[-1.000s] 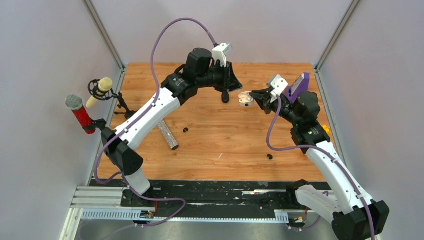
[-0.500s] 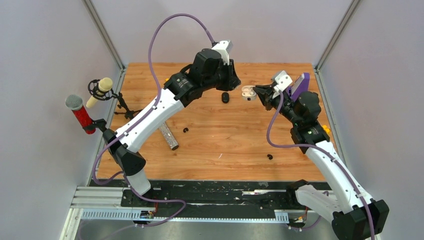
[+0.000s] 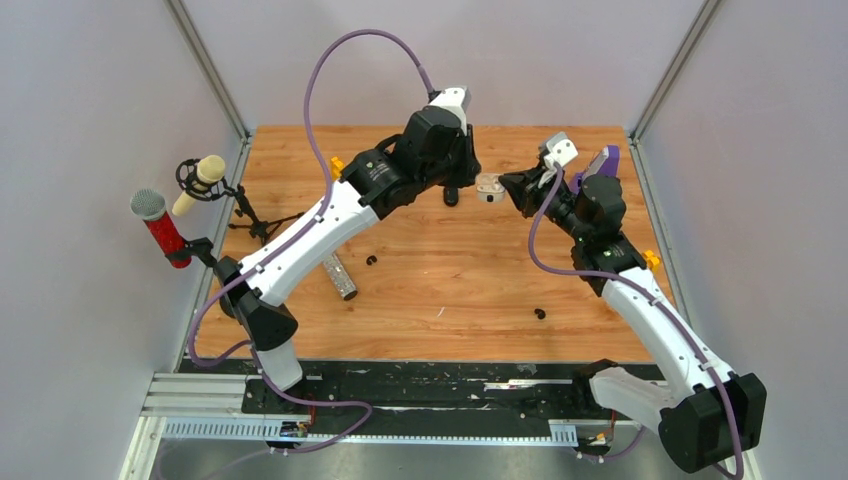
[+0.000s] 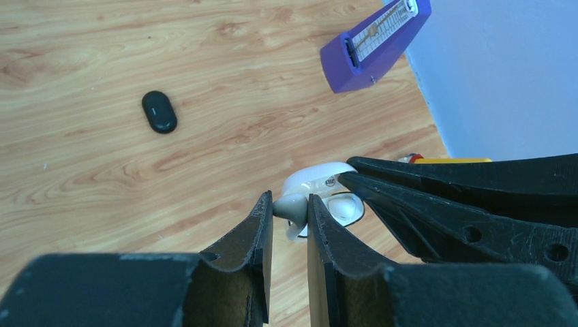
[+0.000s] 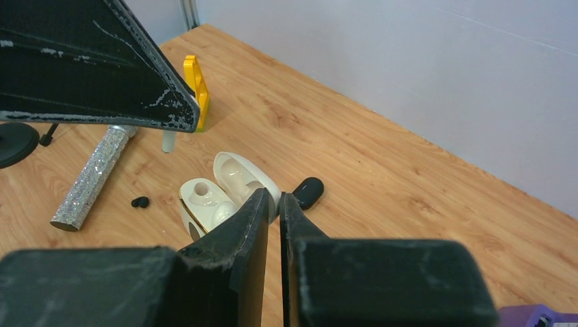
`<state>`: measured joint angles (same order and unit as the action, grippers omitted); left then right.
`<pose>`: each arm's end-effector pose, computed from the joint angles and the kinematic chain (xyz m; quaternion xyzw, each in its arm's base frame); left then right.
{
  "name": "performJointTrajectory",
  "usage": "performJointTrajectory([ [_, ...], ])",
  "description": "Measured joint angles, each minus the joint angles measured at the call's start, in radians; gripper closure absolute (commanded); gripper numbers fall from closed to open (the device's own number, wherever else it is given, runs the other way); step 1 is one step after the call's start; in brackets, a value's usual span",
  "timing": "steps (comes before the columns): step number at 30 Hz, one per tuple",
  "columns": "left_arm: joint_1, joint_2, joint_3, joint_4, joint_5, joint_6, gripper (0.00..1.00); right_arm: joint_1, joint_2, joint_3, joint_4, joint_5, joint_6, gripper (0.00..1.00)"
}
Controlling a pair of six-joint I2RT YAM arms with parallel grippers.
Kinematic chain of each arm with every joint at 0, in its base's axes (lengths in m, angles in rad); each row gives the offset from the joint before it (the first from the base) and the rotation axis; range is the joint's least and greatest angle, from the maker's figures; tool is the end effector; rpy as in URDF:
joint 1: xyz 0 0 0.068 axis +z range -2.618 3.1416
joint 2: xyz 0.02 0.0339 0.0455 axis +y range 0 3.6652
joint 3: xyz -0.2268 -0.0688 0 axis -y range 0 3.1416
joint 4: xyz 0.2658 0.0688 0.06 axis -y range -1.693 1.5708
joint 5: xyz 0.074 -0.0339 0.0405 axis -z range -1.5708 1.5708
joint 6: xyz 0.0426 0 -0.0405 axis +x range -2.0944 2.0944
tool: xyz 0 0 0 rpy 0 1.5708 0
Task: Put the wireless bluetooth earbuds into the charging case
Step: Place the earbud in the charging case.
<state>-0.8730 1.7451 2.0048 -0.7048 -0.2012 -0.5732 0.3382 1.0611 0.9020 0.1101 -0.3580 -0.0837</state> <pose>0.2669 -0.3051 0.4133 0.0727 0.8400 -0.2876 0.4542 0.2734 0.1120 0.3230 -0.2693 0.6711 0.2140 0.6567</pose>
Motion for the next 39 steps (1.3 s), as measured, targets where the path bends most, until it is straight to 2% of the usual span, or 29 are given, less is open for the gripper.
performJointTrajectory([
  [9,-0.074,0.049,0.07,-0.034,-0.205,0.035,0.9,0.001,0.0,0.002,0.0,-0.011,0.046,1.0],
  [15,-0.095,0.065,0.071,-0.039,-0.291,0.057,0.9,0.001,-0.002,0.002,-0.001,-0.018,0.056,1.0],
  [39,-0.12,0.104,0.112,-0.062,-0.294,0.063,0.9,0.002,-0.003,0.002,-0.001,-0.025,0.058,1.0],
])
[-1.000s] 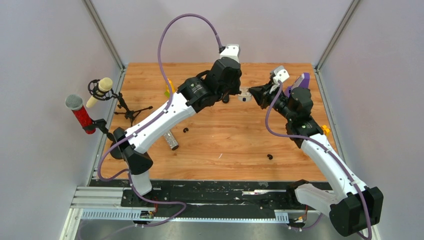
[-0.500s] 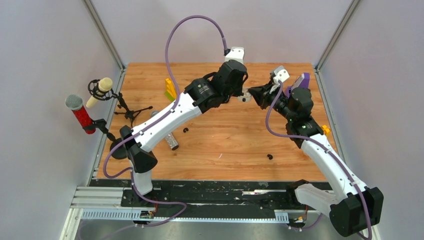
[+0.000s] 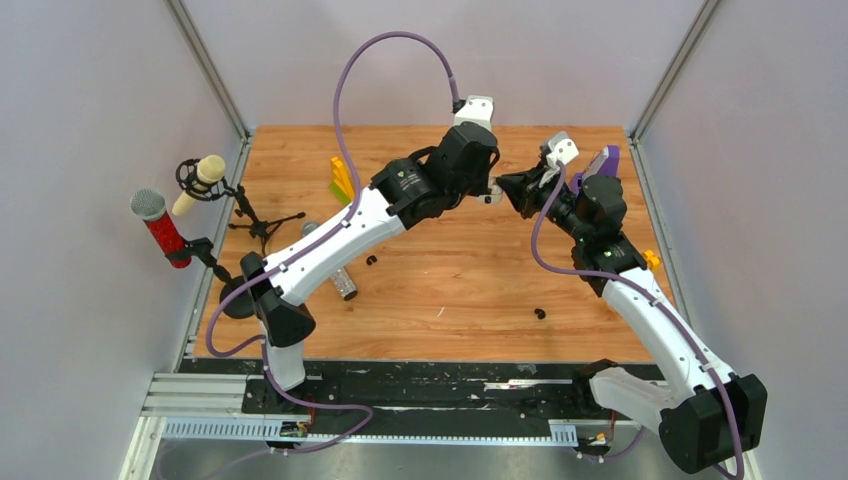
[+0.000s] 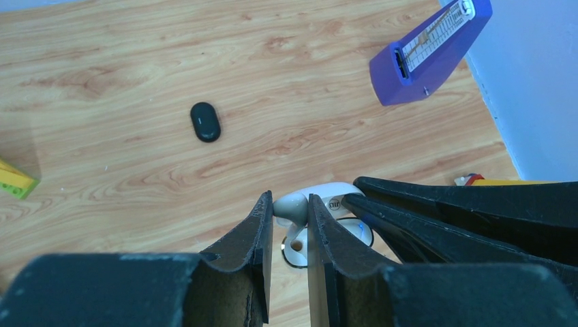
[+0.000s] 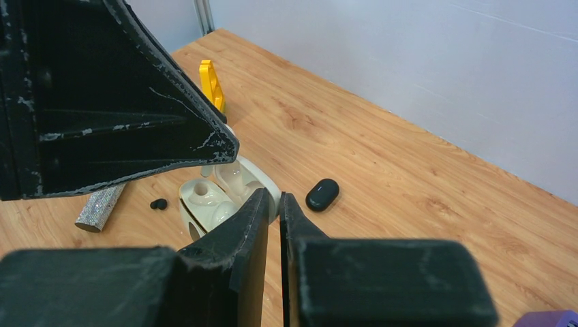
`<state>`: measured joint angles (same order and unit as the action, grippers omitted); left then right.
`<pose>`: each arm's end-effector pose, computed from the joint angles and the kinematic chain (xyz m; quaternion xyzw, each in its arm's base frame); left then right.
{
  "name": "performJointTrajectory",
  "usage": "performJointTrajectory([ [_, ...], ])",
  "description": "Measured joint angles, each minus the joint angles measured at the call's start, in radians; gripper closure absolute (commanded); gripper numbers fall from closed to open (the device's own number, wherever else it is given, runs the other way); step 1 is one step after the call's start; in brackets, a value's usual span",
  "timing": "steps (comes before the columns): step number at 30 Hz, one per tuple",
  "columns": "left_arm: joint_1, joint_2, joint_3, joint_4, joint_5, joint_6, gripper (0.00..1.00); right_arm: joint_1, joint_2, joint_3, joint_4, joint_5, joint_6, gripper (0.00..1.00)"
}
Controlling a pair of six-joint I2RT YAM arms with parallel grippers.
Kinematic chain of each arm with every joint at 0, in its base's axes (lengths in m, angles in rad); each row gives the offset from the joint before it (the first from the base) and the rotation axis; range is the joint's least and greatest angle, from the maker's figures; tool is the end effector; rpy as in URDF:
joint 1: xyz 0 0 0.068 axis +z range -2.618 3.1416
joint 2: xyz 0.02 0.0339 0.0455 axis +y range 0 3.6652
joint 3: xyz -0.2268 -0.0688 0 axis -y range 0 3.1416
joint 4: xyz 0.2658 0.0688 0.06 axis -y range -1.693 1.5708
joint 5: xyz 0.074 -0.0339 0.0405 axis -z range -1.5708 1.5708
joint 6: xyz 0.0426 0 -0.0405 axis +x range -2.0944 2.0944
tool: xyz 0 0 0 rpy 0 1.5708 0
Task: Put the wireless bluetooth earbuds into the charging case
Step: Place the earbud in the charging case.
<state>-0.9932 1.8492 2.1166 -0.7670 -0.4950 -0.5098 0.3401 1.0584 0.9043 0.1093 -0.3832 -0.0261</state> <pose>0.2467 -0.3414 0.4063 0.0782 0.8394 -0.1839 0.5054 0.2719 0.1131 0.3246 -0.2586 0.6737 0.2420 0.6486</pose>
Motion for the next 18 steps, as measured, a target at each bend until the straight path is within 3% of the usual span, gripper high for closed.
performJointTrajectory([
  [18,-0.006,0.0,-0.022,0.002,-0.001,0.0,0.9,0.0,0.0,0.002,-0.008,0.003,0.025,1.0],
])
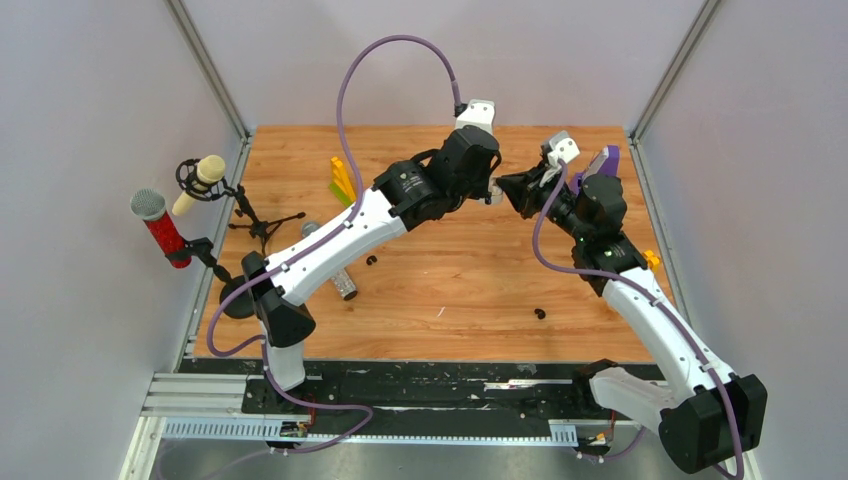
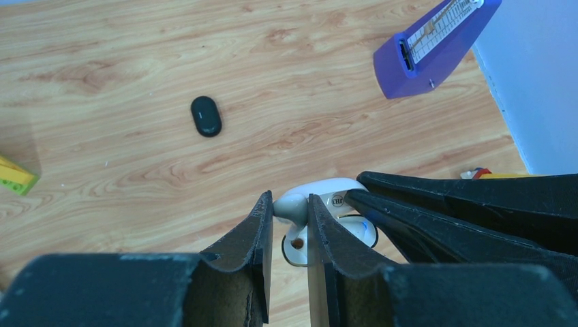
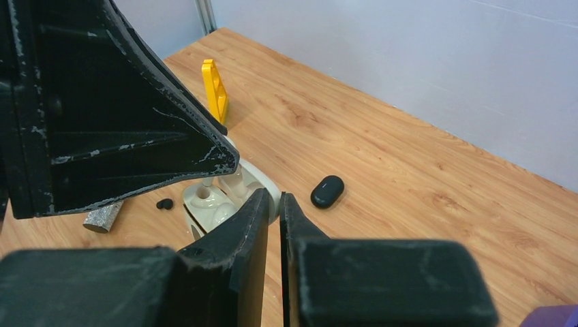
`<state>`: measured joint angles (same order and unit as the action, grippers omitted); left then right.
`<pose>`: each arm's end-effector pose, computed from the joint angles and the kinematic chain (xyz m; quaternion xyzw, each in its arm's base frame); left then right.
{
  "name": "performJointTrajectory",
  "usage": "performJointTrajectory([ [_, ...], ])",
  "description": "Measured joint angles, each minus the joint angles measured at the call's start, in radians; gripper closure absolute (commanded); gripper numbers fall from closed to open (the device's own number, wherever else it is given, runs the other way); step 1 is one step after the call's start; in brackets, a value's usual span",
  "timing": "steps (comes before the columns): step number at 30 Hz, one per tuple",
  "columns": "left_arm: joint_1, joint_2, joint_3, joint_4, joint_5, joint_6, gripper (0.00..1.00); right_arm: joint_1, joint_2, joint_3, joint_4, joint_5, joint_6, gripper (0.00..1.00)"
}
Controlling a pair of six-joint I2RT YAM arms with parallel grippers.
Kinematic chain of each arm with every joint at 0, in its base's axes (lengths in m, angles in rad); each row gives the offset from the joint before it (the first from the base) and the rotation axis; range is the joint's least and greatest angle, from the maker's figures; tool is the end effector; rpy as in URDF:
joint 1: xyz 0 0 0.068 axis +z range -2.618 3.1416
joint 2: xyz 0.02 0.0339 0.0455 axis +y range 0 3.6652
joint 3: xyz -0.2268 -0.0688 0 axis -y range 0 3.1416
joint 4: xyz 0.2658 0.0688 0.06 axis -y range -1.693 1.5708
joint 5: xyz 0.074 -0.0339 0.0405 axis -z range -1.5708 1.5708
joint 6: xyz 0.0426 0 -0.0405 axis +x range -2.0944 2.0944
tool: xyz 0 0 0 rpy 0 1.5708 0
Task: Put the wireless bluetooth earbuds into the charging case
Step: Place the earbud in the charging case.
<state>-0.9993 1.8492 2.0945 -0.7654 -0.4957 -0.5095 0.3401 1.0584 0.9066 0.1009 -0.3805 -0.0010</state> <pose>0.2455 -0.3443 0.3989 0.0840 0.8435 -0.1783 0.4996 0.2719 0.1130 0.3245 -0.2492 0.6794 0.2493 0.6436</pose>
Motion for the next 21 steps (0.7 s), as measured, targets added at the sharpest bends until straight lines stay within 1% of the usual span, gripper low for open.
performJointTrajectory([
  [21,0.0,0.0,0.016,-0.009,-0.005,0.0,0.89,-0.003,0.0,0.006,-0.014,0.003,0.106,1.0],
])
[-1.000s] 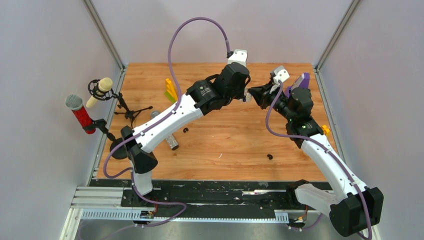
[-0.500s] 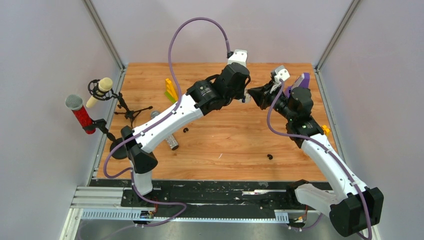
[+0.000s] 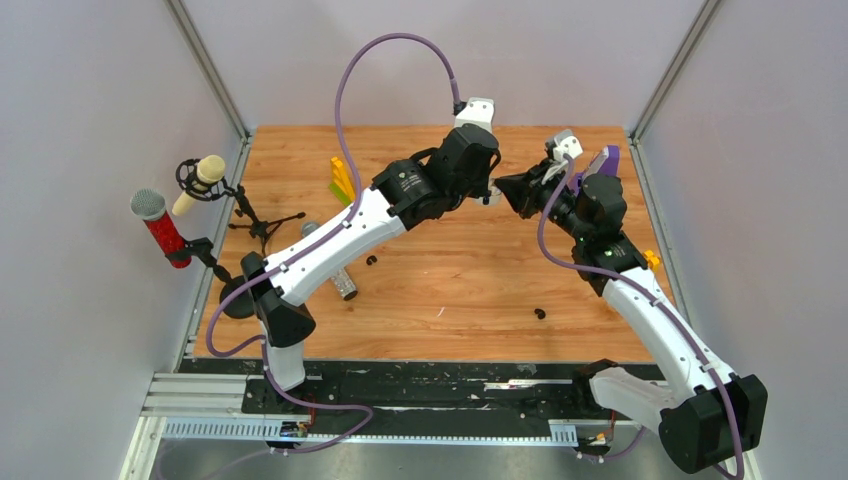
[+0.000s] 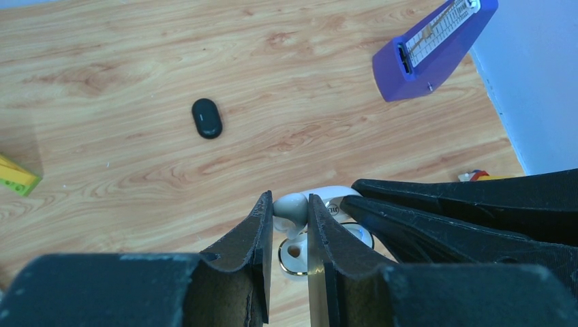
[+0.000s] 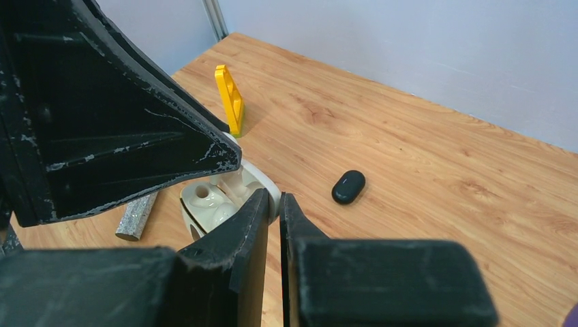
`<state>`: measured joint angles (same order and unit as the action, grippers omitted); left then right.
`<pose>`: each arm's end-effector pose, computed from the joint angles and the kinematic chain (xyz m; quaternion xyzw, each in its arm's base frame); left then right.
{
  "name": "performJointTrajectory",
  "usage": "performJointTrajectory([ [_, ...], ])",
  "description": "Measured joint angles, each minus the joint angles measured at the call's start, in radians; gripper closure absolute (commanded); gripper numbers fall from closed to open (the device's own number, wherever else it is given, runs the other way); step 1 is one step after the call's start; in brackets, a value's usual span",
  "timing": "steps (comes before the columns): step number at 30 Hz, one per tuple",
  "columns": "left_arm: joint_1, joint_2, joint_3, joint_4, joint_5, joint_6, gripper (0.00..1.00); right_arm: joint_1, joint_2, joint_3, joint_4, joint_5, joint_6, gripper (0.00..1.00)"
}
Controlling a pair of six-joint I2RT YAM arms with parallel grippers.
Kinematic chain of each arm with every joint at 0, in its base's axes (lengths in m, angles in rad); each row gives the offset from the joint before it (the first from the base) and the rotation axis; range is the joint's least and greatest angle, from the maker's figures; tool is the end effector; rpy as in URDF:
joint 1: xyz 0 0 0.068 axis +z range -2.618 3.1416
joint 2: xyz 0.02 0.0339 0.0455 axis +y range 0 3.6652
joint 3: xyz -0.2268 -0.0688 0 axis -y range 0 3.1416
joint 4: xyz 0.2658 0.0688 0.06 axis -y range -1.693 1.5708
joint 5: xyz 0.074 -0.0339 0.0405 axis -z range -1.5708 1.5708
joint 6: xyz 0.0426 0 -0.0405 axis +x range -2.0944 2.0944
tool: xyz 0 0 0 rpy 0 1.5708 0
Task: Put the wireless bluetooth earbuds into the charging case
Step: Place the earbud in the charging case.
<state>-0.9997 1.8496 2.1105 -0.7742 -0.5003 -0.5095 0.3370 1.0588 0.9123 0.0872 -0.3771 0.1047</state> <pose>0.2446 -0.3430 0.4034 0.0819 0.8419 -0.1791 0.5025 0.2723 0.1120 0.3250 -0.2105 0.6951 0.2807 0.6274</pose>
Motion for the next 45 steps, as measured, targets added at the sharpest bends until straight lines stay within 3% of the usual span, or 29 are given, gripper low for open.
performJointTrajectory([
  [24,-0.007,-0.004,0.0,-0.014,0.023,-0.001,0.87,-0.013,0.0,0.005,0.0,0.007,0.018,1.0],
  [32,-0.007,-0.004,0.0,-0.014,0.018,-0.001,0.58,-0.015,0.0,0.005,0.0,0.008,0.022,1.0],
  [45,-0.007,-0.004,0.0,-0.015,0.012,0.0,0.45,-0.019,0.0,0.005,0.0,0.007,0.021,1.0],
])
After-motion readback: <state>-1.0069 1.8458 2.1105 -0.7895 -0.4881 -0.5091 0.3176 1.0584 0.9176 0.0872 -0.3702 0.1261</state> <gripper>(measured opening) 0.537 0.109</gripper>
